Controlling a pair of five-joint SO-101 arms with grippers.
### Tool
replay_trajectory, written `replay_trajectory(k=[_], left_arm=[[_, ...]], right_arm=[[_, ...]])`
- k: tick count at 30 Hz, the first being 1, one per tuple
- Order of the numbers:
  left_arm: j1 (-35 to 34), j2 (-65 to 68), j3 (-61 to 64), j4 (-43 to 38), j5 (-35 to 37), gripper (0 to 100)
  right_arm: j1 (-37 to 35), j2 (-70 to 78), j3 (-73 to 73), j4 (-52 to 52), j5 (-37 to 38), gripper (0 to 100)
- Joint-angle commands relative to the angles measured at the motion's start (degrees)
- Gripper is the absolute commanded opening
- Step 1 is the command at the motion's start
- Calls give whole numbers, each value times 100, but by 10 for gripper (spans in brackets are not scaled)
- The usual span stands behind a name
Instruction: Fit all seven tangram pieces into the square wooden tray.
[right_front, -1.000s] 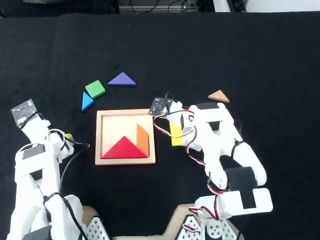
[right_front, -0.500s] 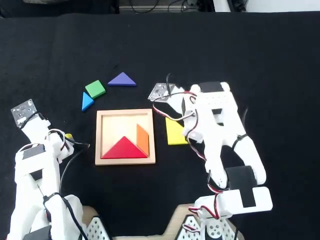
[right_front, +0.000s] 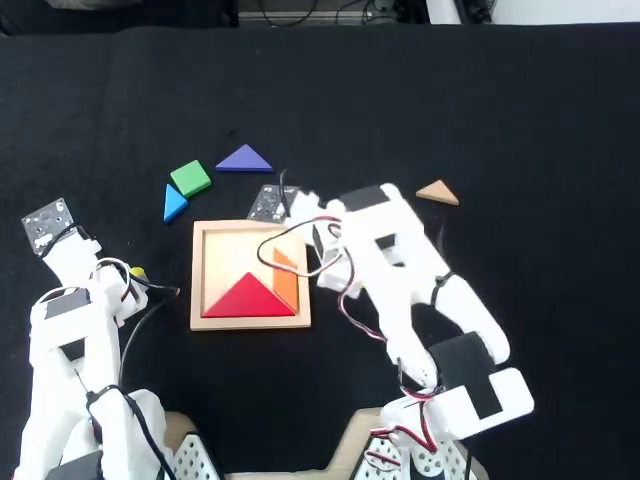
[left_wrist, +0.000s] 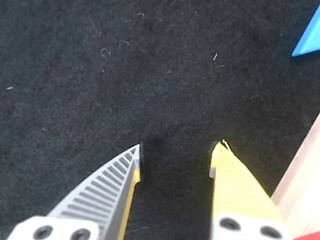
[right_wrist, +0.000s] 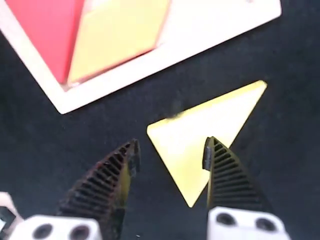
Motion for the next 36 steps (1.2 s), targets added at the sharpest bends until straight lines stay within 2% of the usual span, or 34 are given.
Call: replay_trajectory(k=[1,6,12,17,20,27,33,36], left_arm=[[66,-97,-268,0,26,230],[66,-97,-268,0,26,230],[66,-97,-259,0,26,230],[66,-97,-259,0,26,230],[66,-97,-259,0,26,230],[66,-97,-268,0,26,230],[66,-97,-268,0,26,230],[66,-97,-268,0,26,230]], right_arm=[[-88,-40,92,-141,-281,204],[-62,-40,295,-492,-615,204],[-53,13,505,-958,-589,204],[167,611,330,-1046,-369,202],[387,884,-13,-853,-334,202],[369,866,-233,-492,-343,204],[413,330,-646,914,-492,201],[290,321,-840,1196,-580,201]])
